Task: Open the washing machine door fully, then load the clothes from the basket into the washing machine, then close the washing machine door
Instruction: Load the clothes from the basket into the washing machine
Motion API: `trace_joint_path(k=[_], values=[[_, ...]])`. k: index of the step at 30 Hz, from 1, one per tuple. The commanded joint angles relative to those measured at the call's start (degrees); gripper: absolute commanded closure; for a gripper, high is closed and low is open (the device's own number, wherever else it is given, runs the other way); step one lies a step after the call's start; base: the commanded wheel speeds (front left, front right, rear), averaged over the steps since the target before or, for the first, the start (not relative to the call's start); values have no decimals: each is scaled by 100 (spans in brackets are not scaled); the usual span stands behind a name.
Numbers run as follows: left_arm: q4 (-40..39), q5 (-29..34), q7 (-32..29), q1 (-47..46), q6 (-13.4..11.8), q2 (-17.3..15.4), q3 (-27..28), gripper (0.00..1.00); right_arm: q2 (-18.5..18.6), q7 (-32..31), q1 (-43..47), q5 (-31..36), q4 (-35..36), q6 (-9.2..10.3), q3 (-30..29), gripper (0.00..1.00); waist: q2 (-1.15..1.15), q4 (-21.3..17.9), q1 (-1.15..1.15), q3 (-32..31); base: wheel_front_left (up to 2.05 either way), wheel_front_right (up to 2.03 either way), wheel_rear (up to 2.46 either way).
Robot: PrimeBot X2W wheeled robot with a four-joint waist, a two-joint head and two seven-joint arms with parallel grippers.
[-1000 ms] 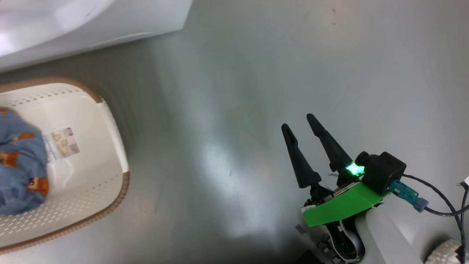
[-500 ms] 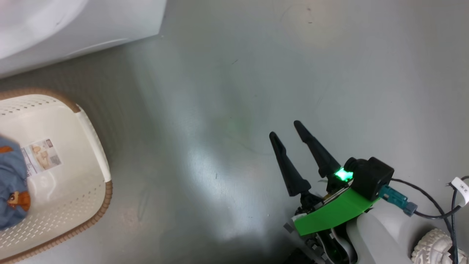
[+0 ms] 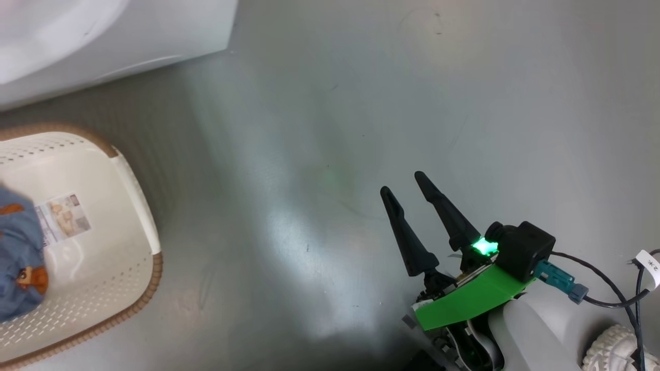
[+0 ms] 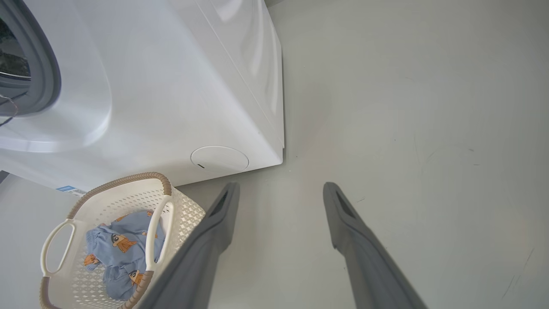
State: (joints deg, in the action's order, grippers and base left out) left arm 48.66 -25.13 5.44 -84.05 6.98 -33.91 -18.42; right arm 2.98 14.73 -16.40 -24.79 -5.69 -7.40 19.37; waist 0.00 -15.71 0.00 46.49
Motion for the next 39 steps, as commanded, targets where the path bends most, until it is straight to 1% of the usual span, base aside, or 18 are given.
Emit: trace_joint_path(k=[1, 8, 11, 17, 30, 39], values=[[-28, 2, -40, 26, -53, -206, 45, 0, -11, 27, 124, 27, 77, -9, 74, 0, 0, 70, 0, -17, 0, 0, 0], [257, -45, 11, 208, -66, -93, -22, 0, -11, 27, 88, 55, -1, -9, 15, 0, 0, 195, 0, -229, 0, 0, 0], [405, -95, -60, 271, -62, -20, -55, 0, -11, 27, 76, 81, -58, -9, -12, 0, 0, 269, 0, -340, 0, 0, 0], [602, -313, -92, 388, -25, 191, -63, 0, -11, 27, 5, 122, -159, -9, -84, 0, 0, 427, 0, -528, 0, 0, 0], [888, -625, 425, 1032, 26, 557, -144, 0, -11, 27, -44, 223, -365, -9, -260, 0, 0, 668, 0, -1057, 0, 0, 0], [1019, -812, 709, 1534, 41, 729, -209, 0, -11, 27, -12, 246, -495, -9, -337, 0, 0, 811, 0, -1412, 0, 0, 0]])
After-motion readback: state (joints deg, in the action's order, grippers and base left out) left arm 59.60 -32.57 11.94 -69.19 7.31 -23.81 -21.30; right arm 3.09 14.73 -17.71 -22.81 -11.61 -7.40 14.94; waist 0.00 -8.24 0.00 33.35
